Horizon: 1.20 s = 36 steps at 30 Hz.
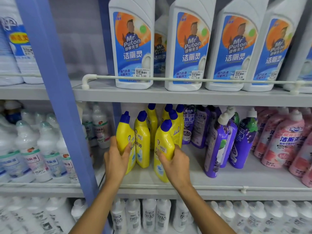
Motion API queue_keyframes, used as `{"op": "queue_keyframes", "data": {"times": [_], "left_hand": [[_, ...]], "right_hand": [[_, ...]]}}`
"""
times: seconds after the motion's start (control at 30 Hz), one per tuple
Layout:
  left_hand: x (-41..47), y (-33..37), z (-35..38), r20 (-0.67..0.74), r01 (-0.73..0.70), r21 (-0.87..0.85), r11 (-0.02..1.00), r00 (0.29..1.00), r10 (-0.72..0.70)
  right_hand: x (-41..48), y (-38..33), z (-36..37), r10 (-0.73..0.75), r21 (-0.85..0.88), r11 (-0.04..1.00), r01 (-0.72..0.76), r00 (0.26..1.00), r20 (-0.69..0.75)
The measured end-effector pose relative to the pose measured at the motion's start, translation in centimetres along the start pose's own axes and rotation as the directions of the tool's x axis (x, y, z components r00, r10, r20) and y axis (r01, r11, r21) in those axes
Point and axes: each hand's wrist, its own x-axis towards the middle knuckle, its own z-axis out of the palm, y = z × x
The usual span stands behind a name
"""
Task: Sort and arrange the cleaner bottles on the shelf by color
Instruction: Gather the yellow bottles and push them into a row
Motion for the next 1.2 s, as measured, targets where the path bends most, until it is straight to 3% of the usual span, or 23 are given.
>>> {"op": "queue_keyframes", "data": {"times": [0.27,0.43,0.63,0.9,1.2], "left_hand": [[3.6,-1.2,1.2,-0.041,0.119,-0.024,0.993,0.992,-0.12],[3.0,-1.7,1.4,0.008,0.111,-0.119,0.987,0.994,-0.111],[2.3,-1.7,1.4,-0.018,0.051,-0.14,0.989,0.998,-0.054],[4.9,-2.9,3.0,-0.054,0.063,-0.105,0.992,0.996,-0.069],[7.1,-3.2,4.2,-0.087,0.109,-0.064,0.992,0.99,-0.114]], "right_hand": [[1.2,-1.4,3.4,0.037,0.002,0.999,-0.037,0.998,-0.05],[1.6,-1.9,5.2,0.007,0.055,0.998,-0.01,0.999,0.048],[1.9,-2.1,7.5,-0.02,-0.049,0.999,0.019,1.0,-0.006],[5.5,-3.3,9.3,0.134,-0.211,0.972,-0.102,0.981,0.142],[7.8,-2.7,10.3,0.026,-0.183,0.983,0.002,0.988,0.153]]}}
